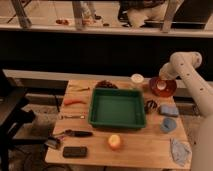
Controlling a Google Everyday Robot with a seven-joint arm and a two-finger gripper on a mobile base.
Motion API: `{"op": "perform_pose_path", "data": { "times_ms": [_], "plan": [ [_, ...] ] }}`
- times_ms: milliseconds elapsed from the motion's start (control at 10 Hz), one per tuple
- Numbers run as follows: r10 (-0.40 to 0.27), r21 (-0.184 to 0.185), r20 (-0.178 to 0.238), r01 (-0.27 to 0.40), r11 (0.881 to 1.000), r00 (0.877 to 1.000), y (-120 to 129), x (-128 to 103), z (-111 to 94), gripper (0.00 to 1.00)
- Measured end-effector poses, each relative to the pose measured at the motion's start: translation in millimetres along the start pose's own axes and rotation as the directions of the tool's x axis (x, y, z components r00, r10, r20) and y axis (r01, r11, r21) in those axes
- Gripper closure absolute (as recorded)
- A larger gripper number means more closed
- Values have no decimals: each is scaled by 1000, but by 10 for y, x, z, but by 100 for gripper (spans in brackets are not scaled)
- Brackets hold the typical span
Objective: Stack bowls on top of each other
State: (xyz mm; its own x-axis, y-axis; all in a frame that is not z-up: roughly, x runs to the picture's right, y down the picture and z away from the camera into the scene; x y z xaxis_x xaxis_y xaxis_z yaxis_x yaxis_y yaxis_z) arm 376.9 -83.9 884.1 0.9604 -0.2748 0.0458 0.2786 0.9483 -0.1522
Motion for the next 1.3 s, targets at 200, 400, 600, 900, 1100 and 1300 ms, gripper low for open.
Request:
{"op": "perform_pose_path", "data": {
  "times_ms": [200, 400, 600, 900, 1100, 1300],
  "plan": [
    [-12, 13, -6, 12, 1000, 1000, -54, -5, 9, 100],
    [-25, 25, -12, 25, 999, 1000, -130, -25, 11, 100],
    [-35, 37, -20, 36, 999, 999, -209, -42, -2, 100],
    [-50, 44, -31, 52, 998, 998, -303, -87, 22, 100],
    [-52, 46, -35, 54, 997, 998, -343, -107, 50, 100],
    [-52, 49, -40, 54, 997, 998, -348, -92, 58, 100]
  ]
}}
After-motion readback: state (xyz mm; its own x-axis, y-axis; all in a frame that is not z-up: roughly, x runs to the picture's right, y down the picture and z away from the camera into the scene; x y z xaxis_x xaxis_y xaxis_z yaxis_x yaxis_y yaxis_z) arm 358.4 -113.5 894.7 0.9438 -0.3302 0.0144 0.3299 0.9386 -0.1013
